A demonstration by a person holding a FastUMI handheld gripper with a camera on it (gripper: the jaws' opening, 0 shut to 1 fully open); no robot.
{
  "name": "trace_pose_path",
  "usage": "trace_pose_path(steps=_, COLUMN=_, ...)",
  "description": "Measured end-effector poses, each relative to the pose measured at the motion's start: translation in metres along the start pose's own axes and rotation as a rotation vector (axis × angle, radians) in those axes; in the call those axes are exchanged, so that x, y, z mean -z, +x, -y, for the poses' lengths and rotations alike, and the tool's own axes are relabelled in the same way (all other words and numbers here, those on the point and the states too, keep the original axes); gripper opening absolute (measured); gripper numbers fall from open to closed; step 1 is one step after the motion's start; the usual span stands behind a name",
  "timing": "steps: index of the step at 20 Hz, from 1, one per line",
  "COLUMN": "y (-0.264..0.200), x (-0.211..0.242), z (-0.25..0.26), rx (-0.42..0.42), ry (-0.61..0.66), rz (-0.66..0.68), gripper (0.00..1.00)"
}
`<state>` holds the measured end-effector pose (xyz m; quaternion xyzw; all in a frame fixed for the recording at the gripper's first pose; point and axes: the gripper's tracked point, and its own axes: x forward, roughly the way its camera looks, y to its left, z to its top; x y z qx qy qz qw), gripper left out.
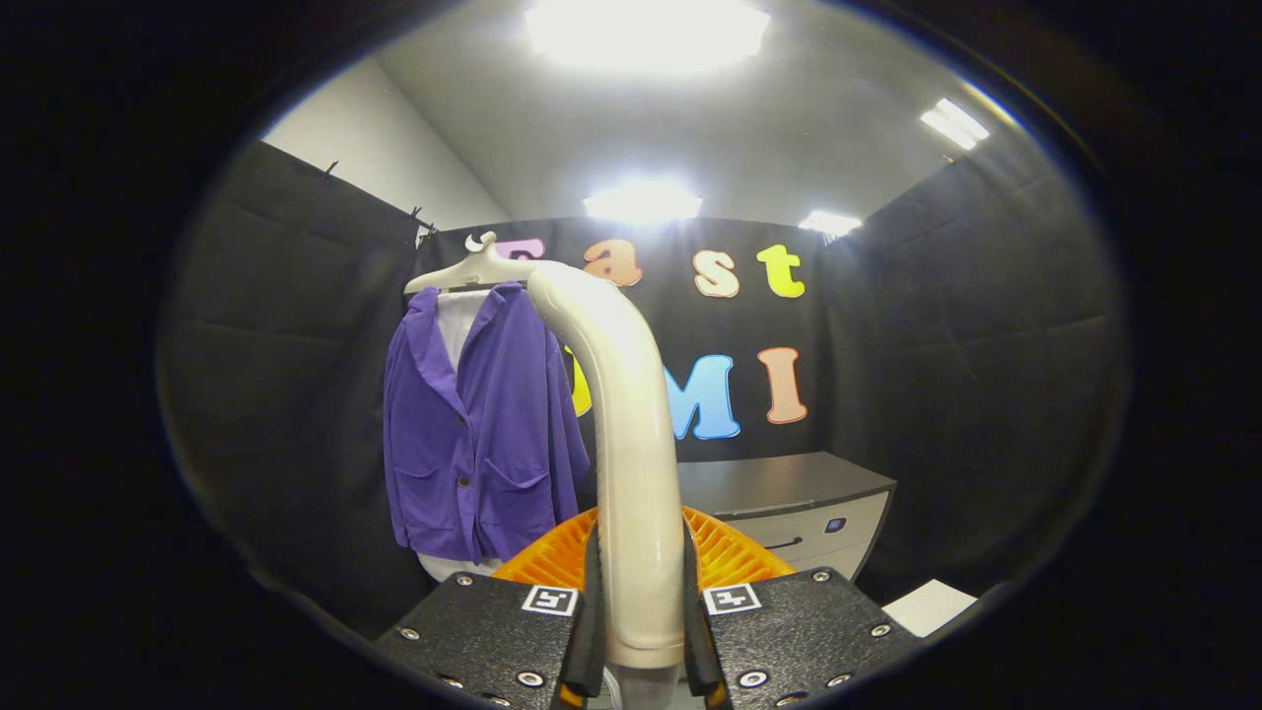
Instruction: Iron the clothes twice with a garment steamer, once on the left side and once on the right side.
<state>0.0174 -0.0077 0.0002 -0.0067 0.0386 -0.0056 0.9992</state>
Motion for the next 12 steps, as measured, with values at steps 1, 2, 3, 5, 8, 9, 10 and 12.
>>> trace_pose_path(steps=1, y=0.0004, x=0.0016, z=0.0012, rx=0.001, ry=-0.001, rz=-0.004, gripper=0.32)
trace_pose_path(steps=2, y=0.0006, x=0.0016, z=0.0012, rx=0.002, ry=0.000, rz=-0.001, gripper=0.32)
trace_pose_path(steps=3, y=0.0015, x=0.0019, z=0.0015, rx=0.003, ry=-0.007, rz=-0.003, gripper=0.32)
trace_pose_path(steps=5, y=0.0029, x=0.0025, z=0.0027, rx=0.003, ry=-0.009, rz=-0.008, gripper=0.31)
trace_pose_path(steps=8, y=0.0043, x=0.0044, z=0.0007, rx=0.002, ry=-0.012, rz=-0.014, gripper=0.32)
trace_pose_path(steps=9, y=0.0032, x=0.0056, z=-0.0010, rx=-0.001, ry=-0.016, rz=-0.015, gripper=0.32)
trace_pose_path(steps=10, y=0.0023, x=0.0053, z=-0.0024, rx=-0.004, ry=-0.023, rz=-0.013, gripper=0.32)
trace_pose_path(steps=12, y=0.0023, x=0.0060, z=-0.0046, rx=-0.008, ry=-0.040, rz=-0.011, gripper=0.31)
